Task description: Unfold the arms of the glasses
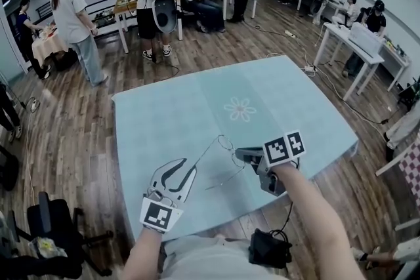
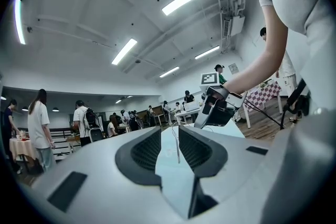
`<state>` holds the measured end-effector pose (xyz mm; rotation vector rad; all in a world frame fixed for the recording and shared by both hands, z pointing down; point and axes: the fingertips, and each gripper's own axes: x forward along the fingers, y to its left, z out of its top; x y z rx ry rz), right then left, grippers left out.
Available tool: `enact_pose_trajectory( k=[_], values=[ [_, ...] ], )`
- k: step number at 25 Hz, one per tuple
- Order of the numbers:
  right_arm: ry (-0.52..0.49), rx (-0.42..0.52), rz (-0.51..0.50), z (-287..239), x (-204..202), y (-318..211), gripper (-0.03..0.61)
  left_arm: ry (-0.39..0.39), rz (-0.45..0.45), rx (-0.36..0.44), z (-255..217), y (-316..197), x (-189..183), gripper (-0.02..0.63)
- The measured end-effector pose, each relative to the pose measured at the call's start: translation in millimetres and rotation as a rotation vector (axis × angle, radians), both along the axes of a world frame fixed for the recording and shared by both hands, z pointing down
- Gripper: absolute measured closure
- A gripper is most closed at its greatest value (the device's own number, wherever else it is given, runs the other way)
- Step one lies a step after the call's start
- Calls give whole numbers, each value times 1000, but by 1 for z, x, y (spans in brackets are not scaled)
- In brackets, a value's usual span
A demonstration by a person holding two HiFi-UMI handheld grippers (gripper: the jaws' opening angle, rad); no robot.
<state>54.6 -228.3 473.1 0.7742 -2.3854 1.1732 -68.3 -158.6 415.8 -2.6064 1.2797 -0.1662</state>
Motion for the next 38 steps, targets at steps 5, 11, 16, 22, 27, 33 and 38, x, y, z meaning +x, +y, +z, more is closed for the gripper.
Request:
enact_pose_trajectory(
  k=[5,11,16,22,27,33,38],
  values=[
    [34,10,35,10,2,-1,565,5,-5,-2,2,1,2,515],
    [27,-1,114,19,0,1,565,-3,-2,3,3,5,8,515],
    [11,15,167,19,-6,0,565,5,-10,2,4,3,10,528],
    [-1,-13,238,22,-13,2,565,24,-51,-4,5,1,5,599],
    [75,-55,234,35,-15,9,565,33,-41,-8,6,0,10,606],
    [145,-62,211,47,-20,16,565,57,-41,-35,13,0,16,606],
    [163,-47,203,50,-23,18,565,62,-44,-41,17,-3,18,606]
  ],
)
